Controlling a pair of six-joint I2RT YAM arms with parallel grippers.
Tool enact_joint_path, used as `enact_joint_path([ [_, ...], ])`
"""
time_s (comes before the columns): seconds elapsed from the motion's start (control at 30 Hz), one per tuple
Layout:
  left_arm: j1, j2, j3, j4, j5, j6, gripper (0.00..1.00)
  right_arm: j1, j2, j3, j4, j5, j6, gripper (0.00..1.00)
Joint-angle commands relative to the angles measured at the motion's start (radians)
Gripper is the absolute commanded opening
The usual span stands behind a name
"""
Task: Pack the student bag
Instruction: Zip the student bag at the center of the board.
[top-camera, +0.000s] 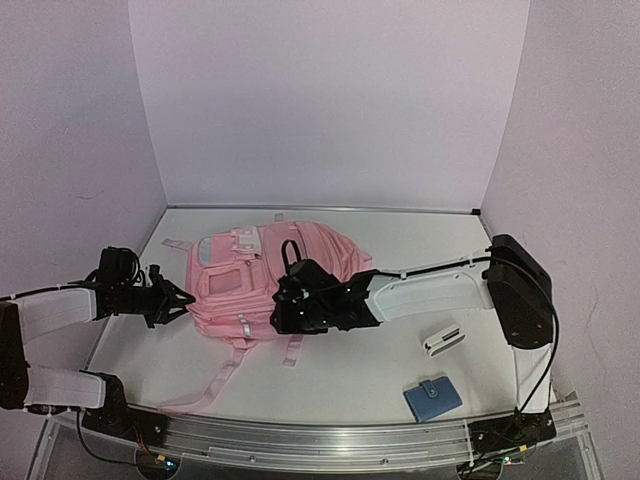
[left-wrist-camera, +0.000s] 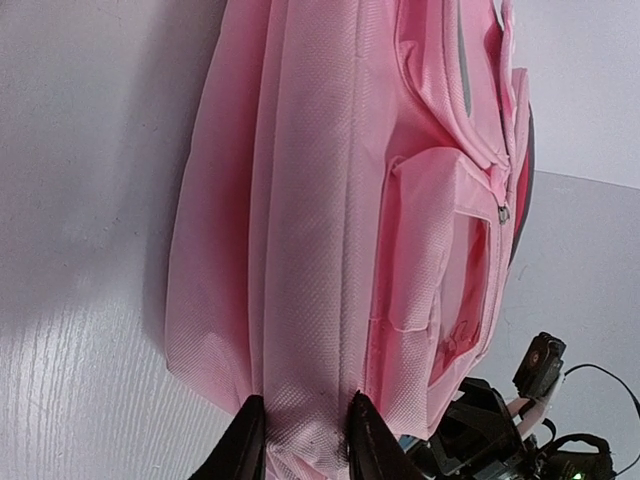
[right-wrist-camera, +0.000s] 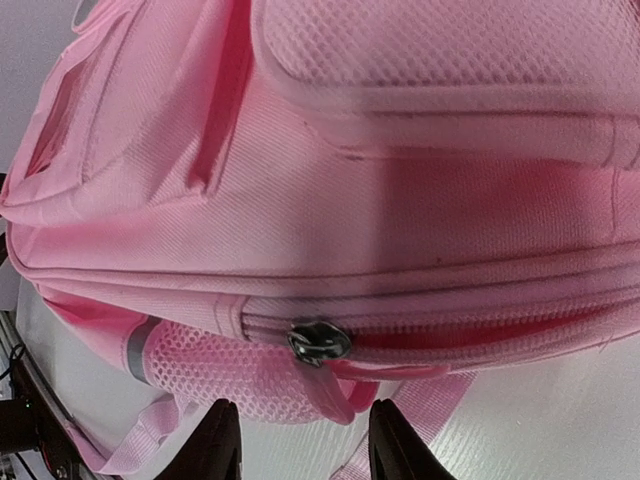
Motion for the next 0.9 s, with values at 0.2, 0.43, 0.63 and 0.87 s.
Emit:
enact_joint_path([
  [0.2, 0.001, -0.02, -0.017, 0.02, 0.003, -0.006, 0.11, -0.002, 0.069, 0.091, -0.045, 0.117, 0.01, 0.27],
  [0.43, 0.001, -0.017, -0.015, 0.023, 0.0, -0.01, 0.04, -0.004, 0.076, 0.107, -0.062, 0.158, 0.023, 0.11],
  [0.63, 0.003, -0.02, -0.01, -0.014, -0.074, 0.027, 0.0, -0.021, 0.018, 0.061, -0.062, 0.136, 0.045, 0.0],
  [0.87, 0.011, -0.057, 0.053, -0.102, -0.218, 0.07, 0.0, -0.093, -0.125, -0.099, -0.049, 0.041, 0.06, 0.0],
])
